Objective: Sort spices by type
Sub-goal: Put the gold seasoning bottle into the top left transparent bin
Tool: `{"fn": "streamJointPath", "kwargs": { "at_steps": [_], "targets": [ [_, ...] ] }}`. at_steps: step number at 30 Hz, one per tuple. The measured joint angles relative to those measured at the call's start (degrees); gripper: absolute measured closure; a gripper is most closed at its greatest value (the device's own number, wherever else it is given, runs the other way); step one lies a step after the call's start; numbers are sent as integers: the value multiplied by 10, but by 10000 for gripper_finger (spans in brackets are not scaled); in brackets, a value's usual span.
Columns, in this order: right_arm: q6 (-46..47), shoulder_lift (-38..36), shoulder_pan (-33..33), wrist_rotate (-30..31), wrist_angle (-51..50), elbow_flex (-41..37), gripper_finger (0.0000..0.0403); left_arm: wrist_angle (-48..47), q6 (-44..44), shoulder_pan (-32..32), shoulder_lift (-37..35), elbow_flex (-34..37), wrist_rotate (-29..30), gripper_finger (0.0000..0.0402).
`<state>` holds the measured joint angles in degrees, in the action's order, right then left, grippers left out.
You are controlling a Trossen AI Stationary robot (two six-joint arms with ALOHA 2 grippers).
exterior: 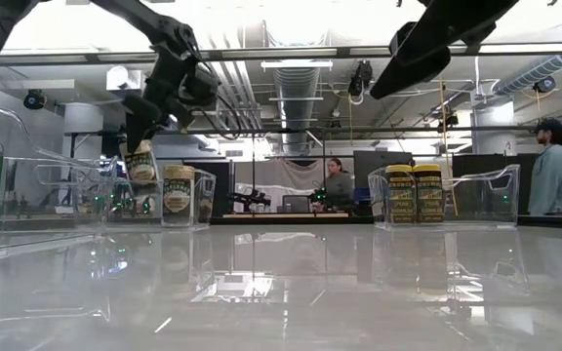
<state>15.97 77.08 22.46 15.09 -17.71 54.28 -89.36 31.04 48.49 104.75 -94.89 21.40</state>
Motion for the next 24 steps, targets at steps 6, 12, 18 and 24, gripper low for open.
{"fn": "streamJointPath", "kwargs": {
  "at_steps": [6,12,18,24],
  "targets": [
    [-4,0,0,0,0,5,44,1,-1,0,31,4,0,143],
    [-16,0,0,0,0,5,44,3,-11,-5,54,18,0,143],
    [-31,0,0,0,0,5,44,9,-13,-9,54,50,0,143],
    [-36,0,0,0,0,5,44,18,-2,-20,52,69,0,143]
  ]
}}
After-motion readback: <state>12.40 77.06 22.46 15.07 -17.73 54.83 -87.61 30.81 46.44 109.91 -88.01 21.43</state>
